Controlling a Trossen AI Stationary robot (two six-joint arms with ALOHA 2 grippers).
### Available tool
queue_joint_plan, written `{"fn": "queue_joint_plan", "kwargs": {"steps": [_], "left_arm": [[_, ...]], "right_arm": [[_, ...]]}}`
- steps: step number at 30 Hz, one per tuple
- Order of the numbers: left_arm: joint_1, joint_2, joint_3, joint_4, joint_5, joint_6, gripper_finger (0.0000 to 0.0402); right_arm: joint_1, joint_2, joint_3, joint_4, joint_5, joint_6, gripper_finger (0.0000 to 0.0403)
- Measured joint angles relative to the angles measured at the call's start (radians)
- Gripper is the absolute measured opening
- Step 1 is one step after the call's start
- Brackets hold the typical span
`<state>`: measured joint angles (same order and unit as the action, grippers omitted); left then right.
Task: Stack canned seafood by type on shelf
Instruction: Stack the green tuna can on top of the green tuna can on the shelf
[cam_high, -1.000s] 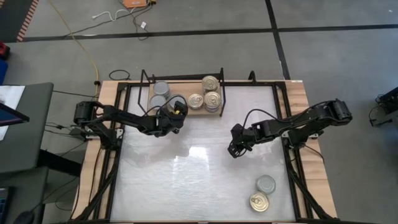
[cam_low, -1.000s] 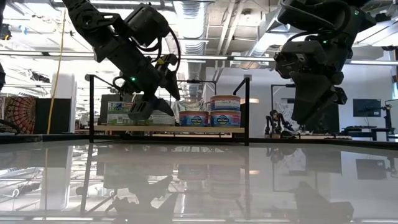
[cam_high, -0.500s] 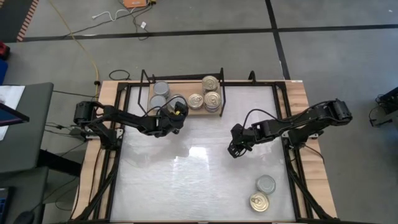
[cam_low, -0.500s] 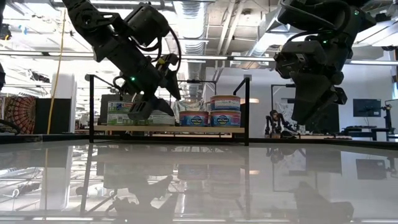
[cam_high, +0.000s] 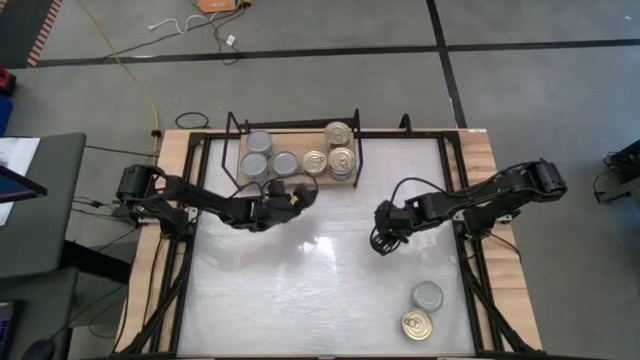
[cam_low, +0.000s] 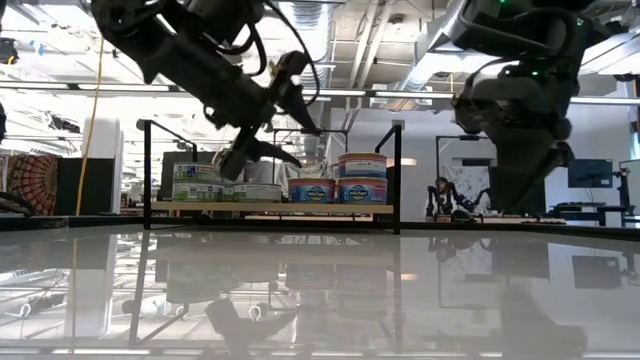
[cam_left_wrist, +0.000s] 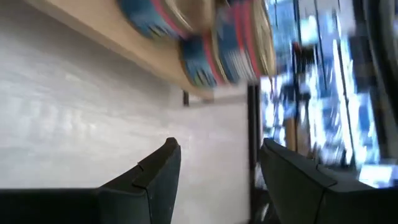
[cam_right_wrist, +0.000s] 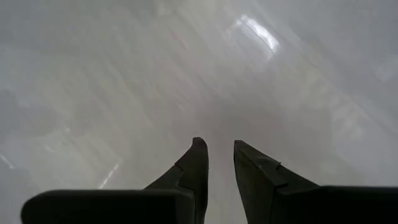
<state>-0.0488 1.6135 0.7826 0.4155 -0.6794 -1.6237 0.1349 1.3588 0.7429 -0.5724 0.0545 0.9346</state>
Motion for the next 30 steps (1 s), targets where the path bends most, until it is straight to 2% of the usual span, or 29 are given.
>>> {"fn": "queue_joint_plan", "kwargs": {"steps": [2, 8, 11, 21, 30], "left_arm": [[-0.012, -0.004, 0.0, 0.01, 0.045, 0.104, 0.0209], [-0.018, -0.067, 0.0, -0.027, 0.278, 0.501, 0.0209], [-0.018, -0.106, 0.0, -0.058, 0.34, 0.629, 0.0209], [-0.017, -0.219, 0.0, -0.161, 0.342, 0.734, 0.0209], [-0.017, -0.232, 0.0, -0.192, 0.341, 0.738, 0.0209]], "right_arm": [[0.0, -0.005, 0.0, -0.029, -0.006, 0.017, 0.0102], [0.016, -0.038, 0.03, -0.195, -0.006, 0.085, 0.0086], [0.017, -0.051, 0.043, -0.217, -0.007, 0.091, 0.0081], [0.013, -0.057, 0.051, -0.175, -0.004, 0.172, 0.008], [0.013, -0.057, 0.051, -0.172, -0.003, 0.174, 0.0079]]}}
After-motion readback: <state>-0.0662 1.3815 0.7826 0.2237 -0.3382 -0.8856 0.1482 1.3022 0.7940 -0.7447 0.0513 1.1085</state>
